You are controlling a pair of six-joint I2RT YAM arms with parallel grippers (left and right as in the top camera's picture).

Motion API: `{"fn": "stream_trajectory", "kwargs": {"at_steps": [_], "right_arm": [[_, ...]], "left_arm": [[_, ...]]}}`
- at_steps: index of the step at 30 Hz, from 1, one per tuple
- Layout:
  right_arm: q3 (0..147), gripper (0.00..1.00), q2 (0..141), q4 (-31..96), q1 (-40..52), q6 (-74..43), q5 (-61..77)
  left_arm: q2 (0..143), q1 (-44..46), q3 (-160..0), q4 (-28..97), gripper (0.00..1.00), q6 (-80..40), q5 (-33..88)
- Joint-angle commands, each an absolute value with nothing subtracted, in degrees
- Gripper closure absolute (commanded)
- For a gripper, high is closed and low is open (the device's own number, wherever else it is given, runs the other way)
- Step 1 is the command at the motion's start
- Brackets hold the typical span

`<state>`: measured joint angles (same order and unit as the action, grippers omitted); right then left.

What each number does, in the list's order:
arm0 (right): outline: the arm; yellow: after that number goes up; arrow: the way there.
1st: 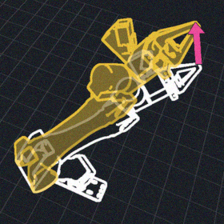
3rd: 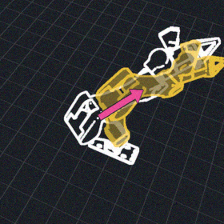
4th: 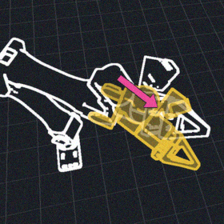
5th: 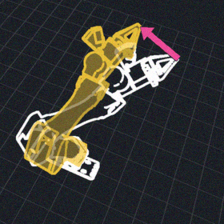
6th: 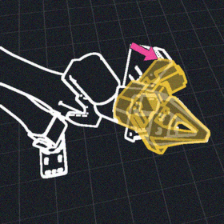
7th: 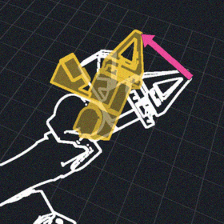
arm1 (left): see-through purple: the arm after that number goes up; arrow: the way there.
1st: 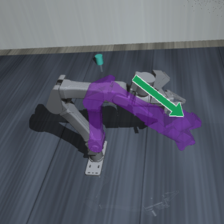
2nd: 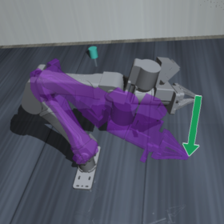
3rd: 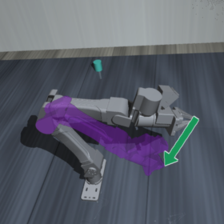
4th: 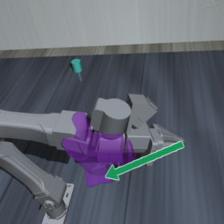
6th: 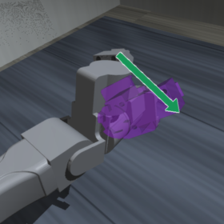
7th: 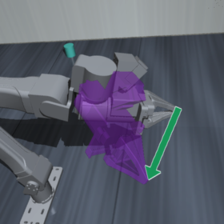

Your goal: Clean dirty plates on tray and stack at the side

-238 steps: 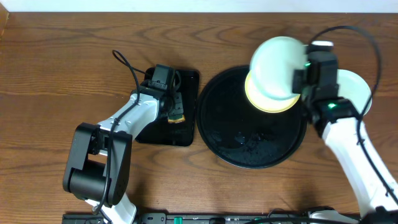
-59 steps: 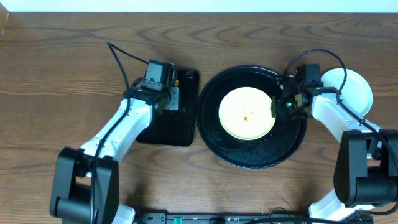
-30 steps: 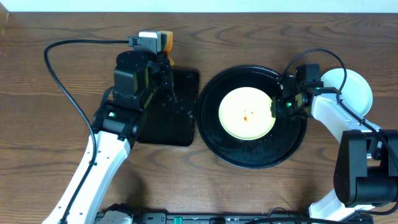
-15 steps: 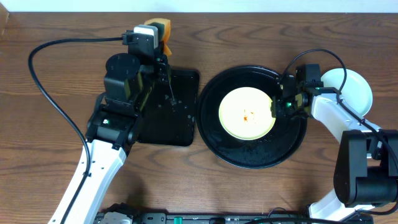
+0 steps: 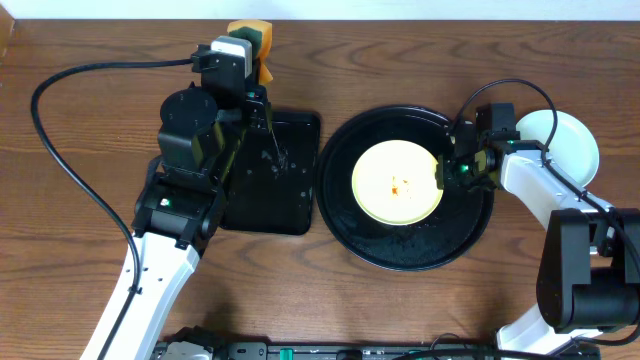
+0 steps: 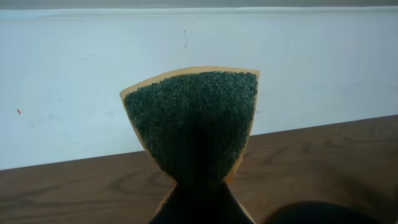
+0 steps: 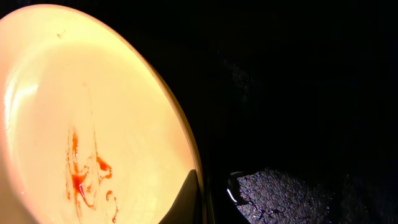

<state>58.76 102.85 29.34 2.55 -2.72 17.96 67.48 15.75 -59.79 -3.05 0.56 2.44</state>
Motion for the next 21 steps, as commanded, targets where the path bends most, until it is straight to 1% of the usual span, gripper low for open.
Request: {"fn": "stream_trajectory", "kwargs": {"at_steps": [1, 21], "right_arm": [[59.18, 0.99, 102.56, 29.41, 2.98, -2.04, 17.78], [59.2, 0.99, 102.56, 29.41, 2.98, -2.04, 17.78]], "left_arm": [[66.41, 15.55, -59.92, -3.64, 0.93, 1.93, 2.09], [66.41, 15.55, -59.92, -3.62, 0.93, 1.93, 2.09]]}}
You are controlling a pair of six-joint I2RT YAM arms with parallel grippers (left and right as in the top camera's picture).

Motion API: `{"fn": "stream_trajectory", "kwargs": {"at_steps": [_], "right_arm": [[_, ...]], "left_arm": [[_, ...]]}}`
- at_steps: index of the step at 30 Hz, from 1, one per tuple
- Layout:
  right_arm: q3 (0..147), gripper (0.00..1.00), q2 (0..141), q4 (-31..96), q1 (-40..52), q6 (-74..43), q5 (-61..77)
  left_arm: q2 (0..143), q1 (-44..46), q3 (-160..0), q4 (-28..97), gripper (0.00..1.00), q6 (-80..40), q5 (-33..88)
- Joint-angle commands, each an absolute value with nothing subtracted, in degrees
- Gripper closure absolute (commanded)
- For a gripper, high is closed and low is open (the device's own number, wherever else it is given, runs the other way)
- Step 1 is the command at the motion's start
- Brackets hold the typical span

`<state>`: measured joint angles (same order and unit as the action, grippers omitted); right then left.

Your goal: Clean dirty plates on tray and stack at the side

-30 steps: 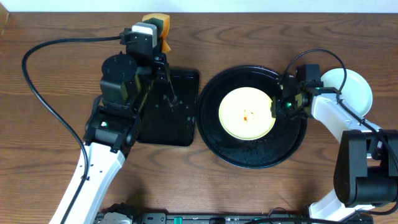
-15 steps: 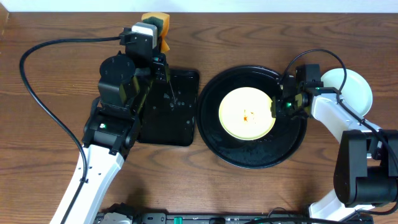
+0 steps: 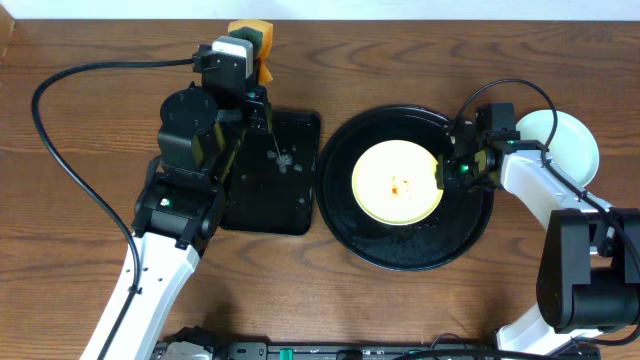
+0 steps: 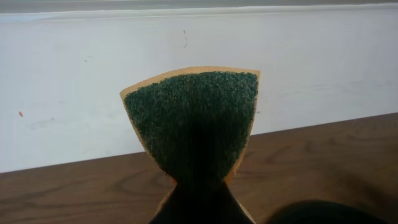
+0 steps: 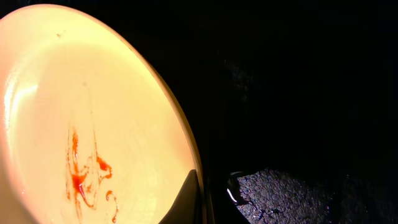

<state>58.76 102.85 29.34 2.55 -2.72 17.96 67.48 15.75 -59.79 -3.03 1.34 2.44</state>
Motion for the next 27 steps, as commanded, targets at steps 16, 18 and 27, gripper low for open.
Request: {"fn": "stream_trajectory", "kwargs": {"at_steps": [16, 18, 27], "right_arm": [[59.2, 0.99, 102.56, 29.41, 2.98, -2.04, 17.78], [59.18, 0.99, 102.56, 29.41, 2.98, -2.04, 17.8], [59.2, 0.99, 102.54, 29.41, 2.98, -2.04, 17.8]], "left_arm": [[66.41, 15.55, -59.92, -3.84, 0.92, 1.93, 2.09], [66.41, 15.55, -59.92, -3.99, 0.92, 1.93, 2.09], [66.41, 15.55, -59.92, -4.01, 0.93, 1.93, 2.09]]}}
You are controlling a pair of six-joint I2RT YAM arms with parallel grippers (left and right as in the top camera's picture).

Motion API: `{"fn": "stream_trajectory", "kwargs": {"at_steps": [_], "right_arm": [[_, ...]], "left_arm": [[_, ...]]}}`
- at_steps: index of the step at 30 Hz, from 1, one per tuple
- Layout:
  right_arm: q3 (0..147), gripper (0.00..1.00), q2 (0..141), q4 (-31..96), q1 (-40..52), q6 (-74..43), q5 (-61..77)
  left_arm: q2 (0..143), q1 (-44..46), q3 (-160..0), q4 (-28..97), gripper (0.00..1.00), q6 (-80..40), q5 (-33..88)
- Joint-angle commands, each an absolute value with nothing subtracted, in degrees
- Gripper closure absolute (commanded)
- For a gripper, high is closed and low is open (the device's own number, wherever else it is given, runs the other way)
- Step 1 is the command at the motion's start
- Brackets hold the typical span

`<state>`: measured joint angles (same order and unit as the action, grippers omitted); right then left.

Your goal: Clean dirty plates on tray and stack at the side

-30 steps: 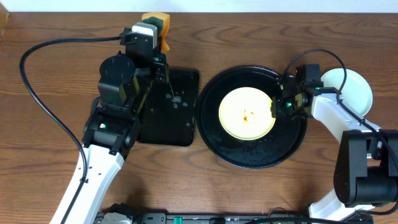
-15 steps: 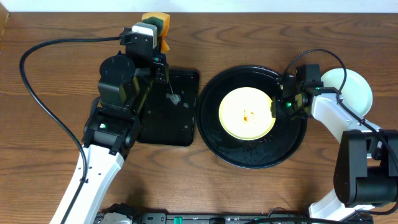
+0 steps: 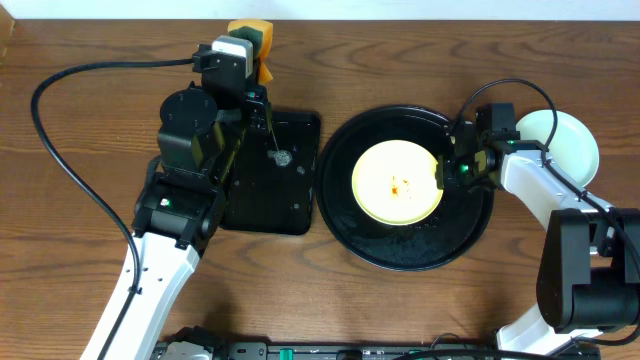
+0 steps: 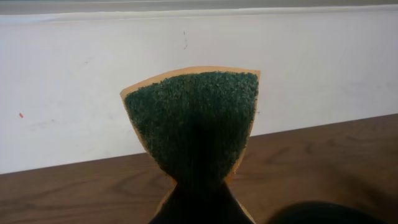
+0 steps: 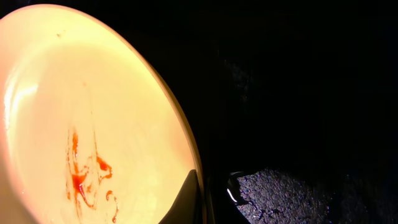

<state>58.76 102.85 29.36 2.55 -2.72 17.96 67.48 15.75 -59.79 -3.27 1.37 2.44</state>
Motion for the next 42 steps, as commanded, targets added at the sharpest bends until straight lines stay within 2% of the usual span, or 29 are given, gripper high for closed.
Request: {"fn": "stream_trajectory", "kwargs": {"at_steps": [1, 13, 29, 42], "right_arm": [[59.2, 0.99, 102.56, 29.41, 2.98, -2.04, 17.8], [59.2, 0.99, 102.54, 29.5, 2.98, -2.04, 17.8], [59.2, 0.99, 102.56, 29.63, 2.98, -2.04, 17.8], [59.2, 0.99, 102.56, 29.65, 2.98, -2.04, 17.8]], "left_arm": [[66.41, 15.55, -59.92, -4.01, 0.92, 1.93, 2.09], [71.99, 15.55, -59.9, 0.91, 0.92, 1.91, 2.07], [95.74, 15.55, -59.9, 27.33, 0.92, 1.87, 2.13], [98.39, 15.55, -59.9, 29.52, 0.93, 1.87, 2.13]]}}
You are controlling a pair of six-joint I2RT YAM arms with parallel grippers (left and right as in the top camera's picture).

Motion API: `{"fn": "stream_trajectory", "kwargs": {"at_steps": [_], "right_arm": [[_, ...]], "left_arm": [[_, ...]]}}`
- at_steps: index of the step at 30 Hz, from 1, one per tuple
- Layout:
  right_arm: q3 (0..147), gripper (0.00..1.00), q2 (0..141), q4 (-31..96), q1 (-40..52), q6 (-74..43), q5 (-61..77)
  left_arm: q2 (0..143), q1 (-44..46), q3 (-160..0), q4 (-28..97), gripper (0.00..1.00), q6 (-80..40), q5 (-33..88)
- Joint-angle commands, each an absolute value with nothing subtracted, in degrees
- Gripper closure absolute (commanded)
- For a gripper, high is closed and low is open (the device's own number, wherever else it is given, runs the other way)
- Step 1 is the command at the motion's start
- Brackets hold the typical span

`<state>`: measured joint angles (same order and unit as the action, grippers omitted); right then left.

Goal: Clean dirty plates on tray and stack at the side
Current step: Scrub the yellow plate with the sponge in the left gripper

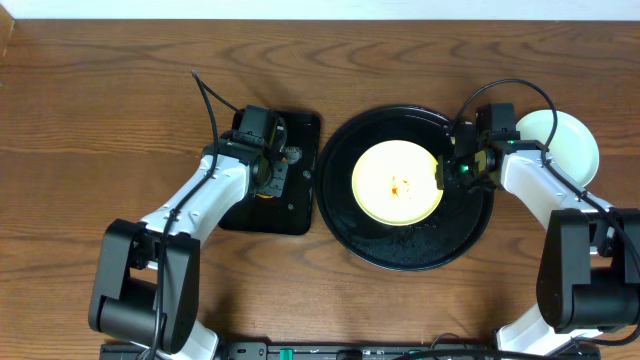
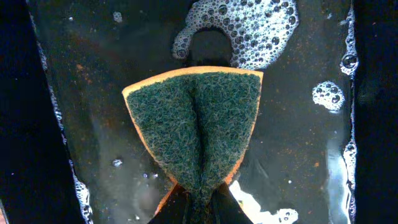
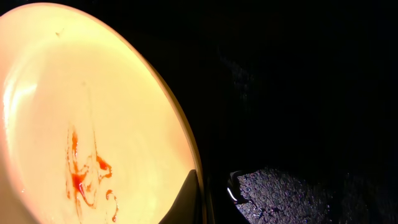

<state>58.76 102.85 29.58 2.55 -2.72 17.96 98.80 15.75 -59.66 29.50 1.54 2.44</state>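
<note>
A yellow plate [image 1: 397, 182] with red sauce streaks [image 3: 81, 177] lies in the round black tray [image 1: 400, 255]. My right gripper [image 1: 447, 170] is shut on the plate's right rim [image 3: 198, 186], one finger on top and one outside. My left gripper [image 1: 268, 172] is shut on a green-faced orange sponge [image 2: 193, 124]. It holds the sponge low over the rectangular black tray [image 1: 300, 215] of soapy water, next to a ring of foam [image 2: 242, 31].
A clean white plate [image 1: 565, 140] sits on the table right of the round tray, behind my right arm. The left arm's cable [image 1: 210, 95] arcs over the wood behind the rectangular tray.
My left arm has come down from its raised pose at the table's far edge. The sponge, which faced the wall, is now down in the soapy tray. The right gripper has not moved.
At all three earlier moments my left gripper held the sponge up facing the white wall, while foam spots shifted in the tray below. My right gripper stayed shut on the stained plate's rim. Now the sponge is down in the soapy water.
</note>
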Motion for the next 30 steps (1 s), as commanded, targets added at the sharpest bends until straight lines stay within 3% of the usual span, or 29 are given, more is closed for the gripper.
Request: {"fn": "stream_trajectory", "kwargs": {"at_steps": [1, 7, 13, 18, 30], "right_arm": [[59.18, 0.99, 102.56, 29.65, 2.98, -2.04, 17.8], [59.2, 0.99, 102.56, 29.8, 2.98, -2.07, 17.82], [59.18, 0.99, 102.56, 30.41, 3.27, -2.07, 18.35], [59.2, 0.99, 102.56, 31.31, 5.39, -3.42, 19.09], [59.2, 0.99, 102.56, 31.77, 9.5, -9.85, 17.96]], "left_arm": [[98.39, 15.55, -59.9, 29.5, 0.92, 1.87, 2.13], [96.53, 15.62, -61.39, 29.02, 0.92, 1.21, 2.83], [90.41, 18.04, -63.35, 20.84, 0.93, -1.08, 12.14], [90.52, 24.08, -63.33, 12.58, 0.93, -7.64, 13.78], [102.24, 41.21, -63.33, 9.28, 0.92, -11.86, 13.76]]}}
